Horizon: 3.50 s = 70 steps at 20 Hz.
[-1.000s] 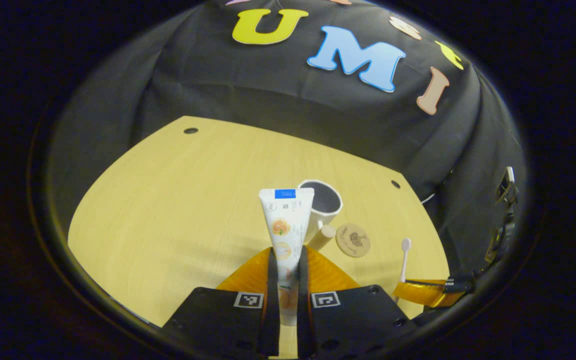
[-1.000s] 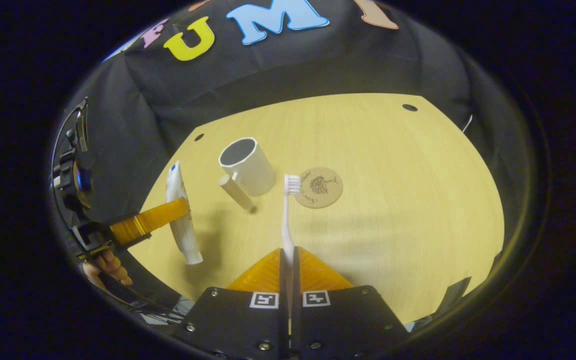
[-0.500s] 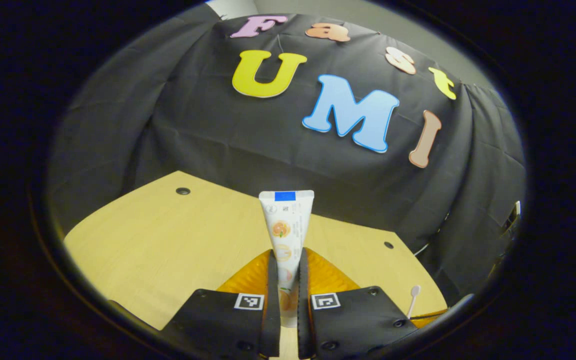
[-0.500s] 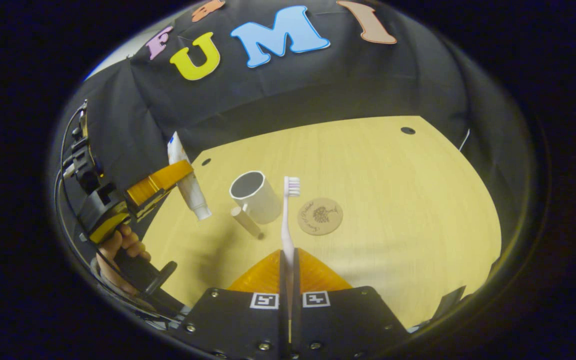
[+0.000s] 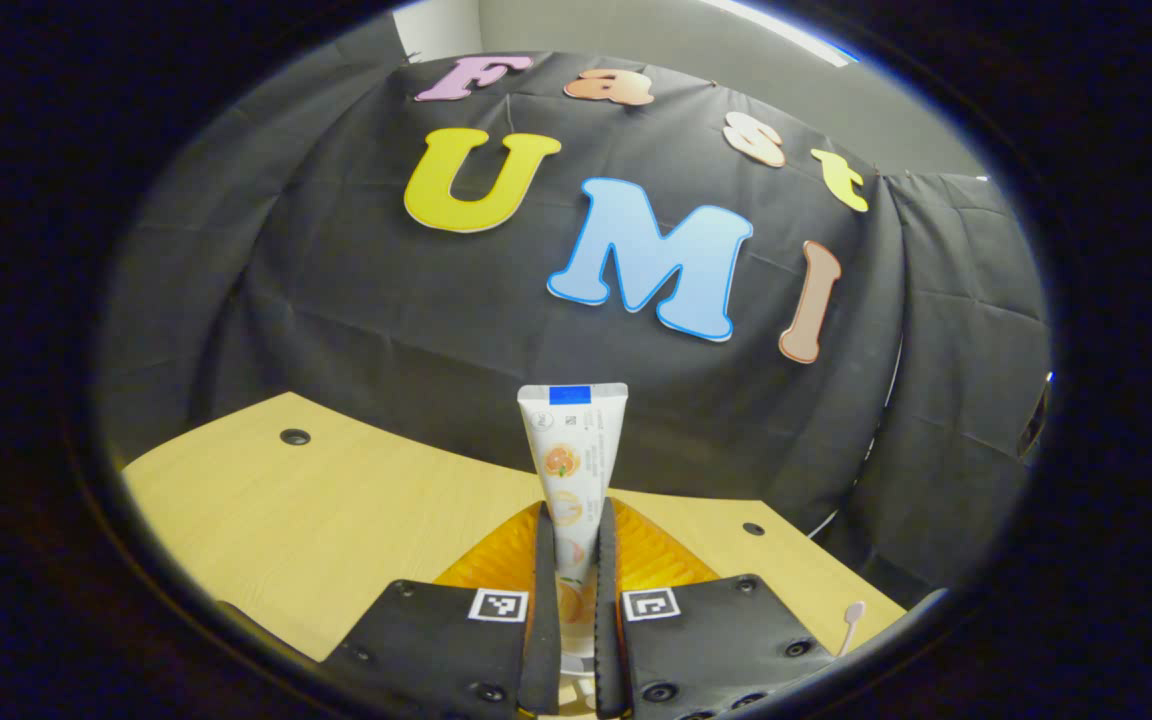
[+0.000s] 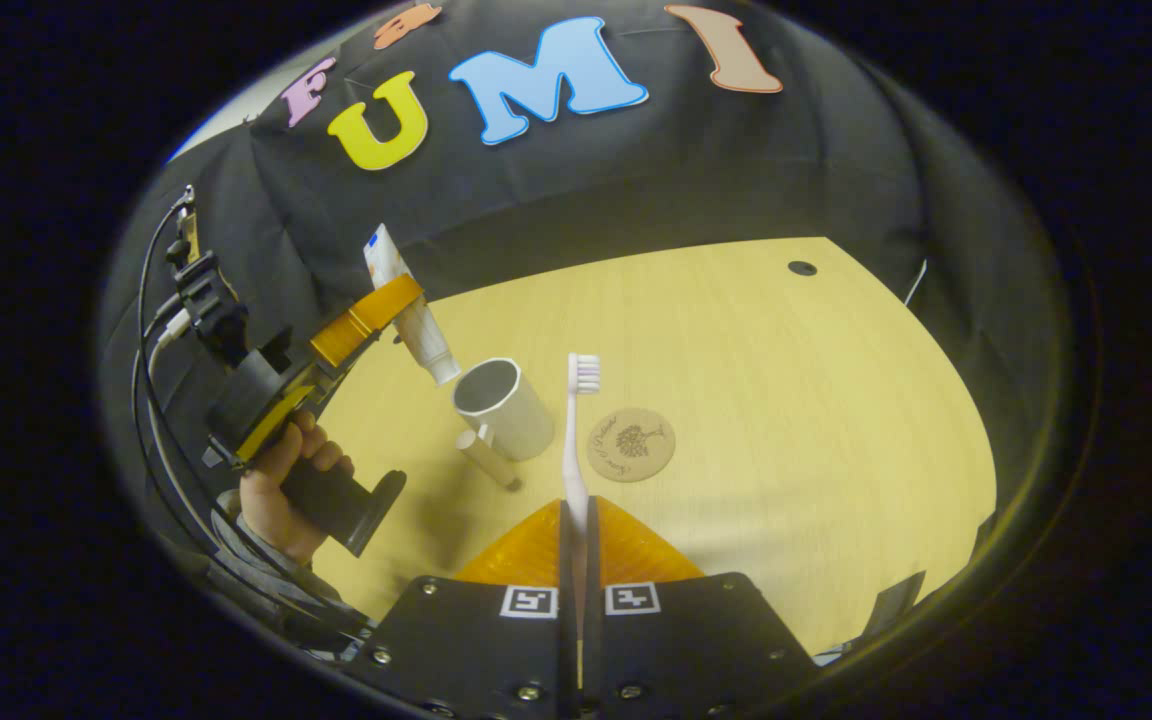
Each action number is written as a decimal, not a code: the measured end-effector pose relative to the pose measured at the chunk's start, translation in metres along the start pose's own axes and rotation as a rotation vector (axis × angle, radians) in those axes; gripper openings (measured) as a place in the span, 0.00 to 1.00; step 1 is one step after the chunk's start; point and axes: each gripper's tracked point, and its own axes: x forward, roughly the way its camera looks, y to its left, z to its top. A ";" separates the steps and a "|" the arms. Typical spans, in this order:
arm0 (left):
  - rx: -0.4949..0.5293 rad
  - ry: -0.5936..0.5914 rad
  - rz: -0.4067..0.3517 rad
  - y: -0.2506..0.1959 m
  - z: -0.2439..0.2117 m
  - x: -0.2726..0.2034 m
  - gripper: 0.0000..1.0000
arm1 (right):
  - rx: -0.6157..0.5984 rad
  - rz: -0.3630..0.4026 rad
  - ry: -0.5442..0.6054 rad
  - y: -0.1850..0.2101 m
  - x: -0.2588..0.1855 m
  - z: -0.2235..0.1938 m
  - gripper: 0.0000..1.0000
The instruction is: Put the toothbrush and toothpaste on the desktop into the cup, then pick up the cup and place it on the coaster on the desktop.
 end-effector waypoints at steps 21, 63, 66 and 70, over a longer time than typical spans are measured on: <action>-0.004 0.291 -0.009 0.002 -0.093 -0.002 0.89 | 0.021 0.040 -0.004 0.010 0.019 0.025 0.04; -0.112 0.530 0.005 0.025 -0.121 -0.120 0.97 | -0.472 0.261 -0.368 0.138 0.138 0.131 0.10; -0.114 0.533 0.006 0.026 -0.123 -0.119 1.00 | -0.469 0.227 -0.369 0.131 0.134 0.134 0.26; -0.111 0.537 0.005 0.027 -0.125 -0.119 0.96 | -0.441 0.222 -0.377 0.129 0.126 0.138 0.43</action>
